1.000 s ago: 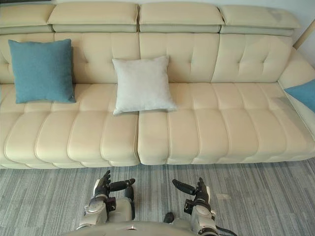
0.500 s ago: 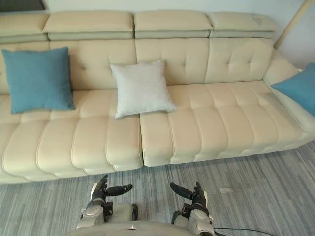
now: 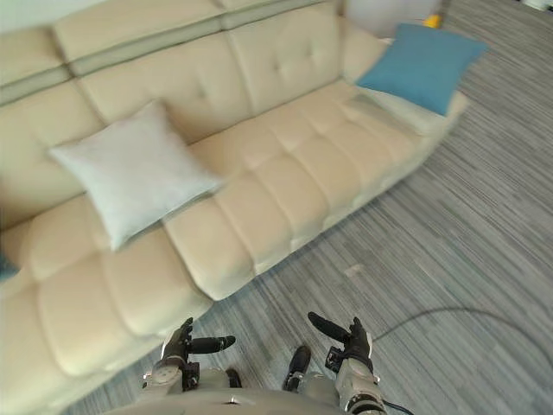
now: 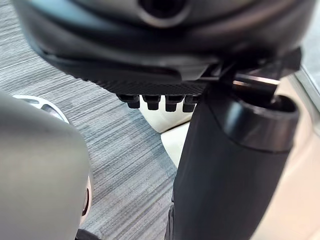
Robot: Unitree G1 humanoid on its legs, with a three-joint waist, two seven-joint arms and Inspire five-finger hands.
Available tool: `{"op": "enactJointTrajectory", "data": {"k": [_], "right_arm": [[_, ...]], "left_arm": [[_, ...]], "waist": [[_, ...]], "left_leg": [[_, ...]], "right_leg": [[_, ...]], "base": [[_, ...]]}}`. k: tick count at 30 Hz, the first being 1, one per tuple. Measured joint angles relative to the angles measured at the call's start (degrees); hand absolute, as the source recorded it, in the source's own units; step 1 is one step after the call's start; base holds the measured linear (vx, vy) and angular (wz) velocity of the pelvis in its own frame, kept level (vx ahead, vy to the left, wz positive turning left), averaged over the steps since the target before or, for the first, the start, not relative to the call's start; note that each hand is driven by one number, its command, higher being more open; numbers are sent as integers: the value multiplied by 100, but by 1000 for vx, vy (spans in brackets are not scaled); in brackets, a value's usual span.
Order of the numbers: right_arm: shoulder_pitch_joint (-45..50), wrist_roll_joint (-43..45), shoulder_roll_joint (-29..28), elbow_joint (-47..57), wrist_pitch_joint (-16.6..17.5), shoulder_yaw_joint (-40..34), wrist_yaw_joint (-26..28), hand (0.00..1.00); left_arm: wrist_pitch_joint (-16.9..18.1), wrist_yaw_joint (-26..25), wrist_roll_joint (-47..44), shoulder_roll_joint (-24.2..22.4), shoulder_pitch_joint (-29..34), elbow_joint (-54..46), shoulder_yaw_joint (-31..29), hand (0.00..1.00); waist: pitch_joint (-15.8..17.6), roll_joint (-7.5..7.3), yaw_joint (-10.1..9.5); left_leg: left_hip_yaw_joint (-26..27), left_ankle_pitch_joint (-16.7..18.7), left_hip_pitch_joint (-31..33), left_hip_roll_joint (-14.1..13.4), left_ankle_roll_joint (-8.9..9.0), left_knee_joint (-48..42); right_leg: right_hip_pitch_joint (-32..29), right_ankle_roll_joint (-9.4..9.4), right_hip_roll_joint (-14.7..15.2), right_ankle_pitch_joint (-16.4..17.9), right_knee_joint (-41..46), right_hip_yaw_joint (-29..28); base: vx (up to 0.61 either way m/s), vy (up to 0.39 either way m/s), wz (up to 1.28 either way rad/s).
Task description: Pick up cushions and gather them together orderly.
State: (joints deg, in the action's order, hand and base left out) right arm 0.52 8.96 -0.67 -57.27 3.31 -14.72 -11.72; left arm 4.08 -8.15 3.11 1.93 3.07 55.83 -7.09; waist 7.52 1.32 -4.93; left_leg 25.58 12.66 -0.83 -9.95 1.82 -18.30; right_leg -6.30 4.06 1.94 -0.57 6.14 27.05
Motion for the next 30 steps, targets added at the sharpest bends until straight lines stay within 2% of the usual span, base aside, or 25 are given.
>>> {"op": "enactJointTrajectory", "data": {"k": [2,3,4,5,6,8,9,10,11,12,13,14,16,17,19,20,21,22,23,24,25,26,27,28,30], "right_arm": [[68,5,68,-85,1,-5,-1,100],[139,9,107,-88,-12,-72,-18,100],[147,9,114,-86,-12,-76,-18,100],[174,12,165,-60,-3,-91,-37,100],[274,14,163,64,4,-90,-96,100],[300,14,125,126,12,-90,-132,100],[295,15,107,136,12,-90,-136,100],[288,15,101,136,11,-94,-137,100],[287,16,90,138,5,-111,-137,100],[277,16,75,157,-1,-111,-147,100],[270,16,67,166,-2,-109,-150,100],[251,16,46,184,-2,-98,-161,100],[248,15,31,195,1,-57,-170,100],[263,15,21,194,-4,-14,-173,100],[310,12,2,196,-16,-4,-173,100],[327,12,-4,196,-17,8,-172,100],[448,1,-45,201,-18,27,-152,100],[539,-3,-144,206,-18,27,-113,100],[546,-1,-179,240,-32,22,-94,100],[558,-30,-190,314,-28,21,-75,100],[542,-86,-188,371,-28,14,-63,100],[517,-115,-176,376,-28,14,-52,100],[491,-115,-153,411,-23,18,-16,100],[475,-117,-150,429,-6,18,-4,100],[381,-237,-140,405,16,18,4,100]], "left_arm": [[26,6,1,44,15,46,17,100],[26,25,-10,19,-22,24,-49,100],[26,27,-11,14,-24,14,-54,100],[39,46,-15,-19,-19,-86,-83,100],[92,65,-12,-26,0,-199,-114,100],[97,65,-26,-27,8,-335,-115,100],[117,66,-33,-38,2,-411,-108,100],[130,65,-35,-53,-6,-479,-113,100],[148,55,-37,-82,-6,-544,-114,100],[149,44,-38,-132,3,-589,-141,100],[146,46,-34,-145,0,-590,-171,100],[149,54,-40,-183,0,-605,-254,100],[156,46,-101,-230,-7,-622,-322,100],[165,54,-138,-248,-2,-620,-320,100],[159,61,-145,-256,48,-578,-321,100],[159,58,-147,-252,61,-574,-329,100],[156,55,-143,-236,104,-556,-331,100],[153,57,-131,-129,104,-510,-326,100],[143,54,-131,-87,104,-476,-319,100],[125,33,-134,-73,105,-428,-295,100],[79,35,-133,-57,106,-394,-234,100],[66,44,-133,-41,106,-367,-200,100],[45,12,-134,-31,108,-313,-113,100],[36,-7,-135,-25,111,-296,-70,100],[36,-27,-139,-18,119,-250,-30,100]], "waist": [[40,16,4],[119,58,35],[135,66,38],[239,113,36],[308,96,6],[341,41,-19],[364,14,-71],[383,3,-94],[407,-17,-122],[422,-16,-140],[423,-15,-141],[424,-17,-169],[424,-17,-258],[379,0,-323],[239,53,-344],[187,26,-350],[68,-121,-387],[-48,-325,-393],[-76,-377,-385],[-73,-387,-365],[-57,-392,-312],[-40,-396,-267],[3,-338,-191],[26,-307,-155],[70,-263,-84]], "left_leg": [[-118,2,128,-194,4,-621],[-486,-87,578,-546,-20,-1949],[-522,-111,612,-577,-24,-2061],[-838,-351,866,-769,-131,-2872],[-1223,-208,1169,-762,-119,-3628],[-1560,41,1591,-439,29,-3913],[-1707,157,1790,-196,55,-3737],[-1763,189,1869,-71,65,-3562],[-1836,203,1975,146,83,-3027],[-1911,186,2028,359,103,-2017],[-2035,157,2049,469,106,-1551],[-2239,-12,2096,618,113,-780],[-2350,-288,2138,649,135,-25],[-2384,-436,2150,603,179,317],[-2457,-728,2104,615,50,223],[-2433,-810,2049,657,19,174],[-2255,-942,1923,767,-48,25],[-2031,-777,1763,925,-130,-121],[-1900,-672,1632,961,-197,-176],[-1734,-408,1373,979,-318,-332],[-1676,-164,1081,1030,-386,-401],[-1667,-58,900,1055,-429,-410],[-1682,92,508,1052,-450,-350],[-1694,123,300,1031,-462,-250],[-1666,122,-354,851,-458,248]], "right_leg": [[-33,14,-90,172,66,-326],[118,57,-240,271,82,-422],[151,60,-256,278,83,-425],[349,128,-381,352,98,-527],[446,229,-451,493,244,-696],[468,306,-443,588,336,-924],[473,315,-420,594,324,-1045],[488,314,-405,594,314,-1110],[530,311,-377,596,264,-1198],[577,269,-362,644,245,-1356],[591,268,-362,671,240,-1439],[603,241,-358,725,235,-1570],[643,169,-359,835,246,-1794],[673,59,-362,990,294,-2009],[822,-114,-307,1324,457,-2348],[822,-169,-260,1421,550,-2426],[814,-376,-73,1725,905,-2604],[722,-651,166,2015,1512,-2714],[541,-787,306,2071,2075,-2729],[155,-1117,465,1891,3296,-2668],[-214,-1308,718,1644,4410,-2468],[-336,-1262,866,1649,4869,-2301],[-515,-1091,1102,1740,5381,-1909],[-598,-1002,1191,1792,5424,-1690],[-763,-782,1217,1920,4659,-1066]], "base": [[77,-168,-84],[58,-214,-54],[59,-226,-43],[82,-150,-46],[89,-110,-62],[92,-51,-66],[86,-21,-58],[119,-2,-56],[175,44,-56],[199,62,-54],[244,84,-55],[250,92,-52],[253,94,-69],[365,134,-84],[520,196,-76],[513,196,-72],[637,216,-75],[534,172,-79],[531,183,-73],[415,161,-63],[617,210,-49],[600,157,-20],[479,93,-4],[468,44,-1],[461,-22,1]]}}
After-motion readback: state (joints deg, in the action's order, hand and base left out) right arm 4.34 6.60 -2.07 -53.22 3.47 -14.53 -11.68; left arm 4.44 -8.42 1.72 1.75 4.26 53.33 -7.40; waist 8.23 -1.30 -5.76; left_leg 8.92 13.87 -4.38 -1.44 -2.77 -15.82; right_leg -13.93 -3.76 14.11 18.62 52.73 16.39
